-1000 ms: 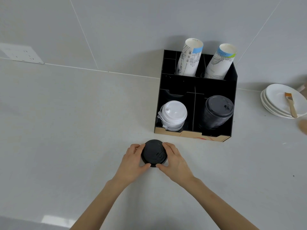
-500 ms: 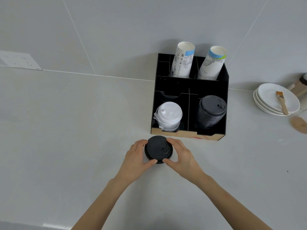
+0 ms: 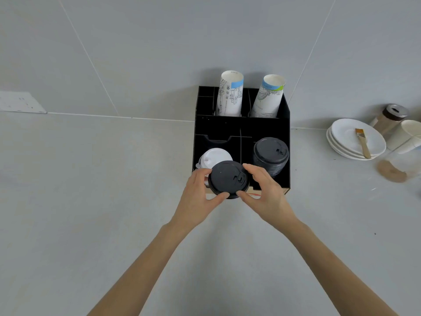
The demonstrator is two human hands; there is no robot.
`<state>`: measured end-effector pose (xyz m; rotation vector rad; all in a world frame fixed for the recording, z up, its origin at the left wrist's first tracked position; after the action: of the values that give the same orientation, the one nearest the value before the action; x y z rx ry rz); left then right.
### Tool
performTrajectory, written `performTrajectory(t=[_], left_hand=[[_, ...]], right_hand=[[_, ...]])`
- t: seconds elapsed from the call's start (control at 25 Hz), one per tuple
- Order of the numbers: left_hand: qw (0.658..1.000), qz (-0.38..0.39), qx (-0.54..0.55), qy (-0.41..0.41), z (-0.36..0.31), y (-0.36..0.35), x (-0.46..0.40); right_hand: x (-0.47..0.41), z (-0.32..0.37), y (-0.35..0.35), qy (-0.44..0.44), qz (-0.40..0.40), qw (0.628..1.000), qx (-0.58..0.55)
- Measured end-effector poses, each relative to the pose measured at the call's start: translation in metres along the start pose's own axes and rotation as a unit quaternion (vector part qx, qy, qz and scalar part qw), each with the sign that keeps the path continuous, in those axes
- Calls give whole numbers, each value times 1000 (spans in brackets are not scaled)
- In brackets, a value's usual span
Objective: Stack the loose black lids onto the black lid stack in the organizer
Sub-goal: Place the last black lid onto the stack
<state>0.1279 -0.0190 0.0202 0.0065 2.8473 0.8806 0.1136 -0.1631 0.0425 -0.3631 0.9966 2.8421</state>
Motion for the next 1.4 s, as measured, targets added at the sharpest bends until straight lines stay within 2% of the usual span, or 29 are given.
performTrajectory(t=[0.24,0.52,1.04,1.4], left_hand=[[999,11,19,-24,-40,-25,-34],[999,39,1,-38,-61,-57,-63],[997,70,-24,-3,-49,-108,-93],[998,62,0,1,-44,-110,-86]], right_hand=[[-26,-13,47,-10,-28,999,34],[-50,-35,74,-23,-15,999,46],[-75,-92,75,-65,2,997,44],[-64,-95,72,-70,-19,997,26]])
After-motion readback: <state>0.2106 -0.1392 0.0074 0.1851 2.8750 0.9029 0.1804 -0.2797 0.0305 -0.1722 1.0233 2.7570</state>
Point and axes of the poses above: each hand's wrist, its own x-axis away from the middle knuckle, its own y-axis out of the back of the hand, z = x × y, the point moved 9 cm from there along -x, towards the middle knuckle, and after that the axes turned 9 degrees about -z, right-handed, at the moved point
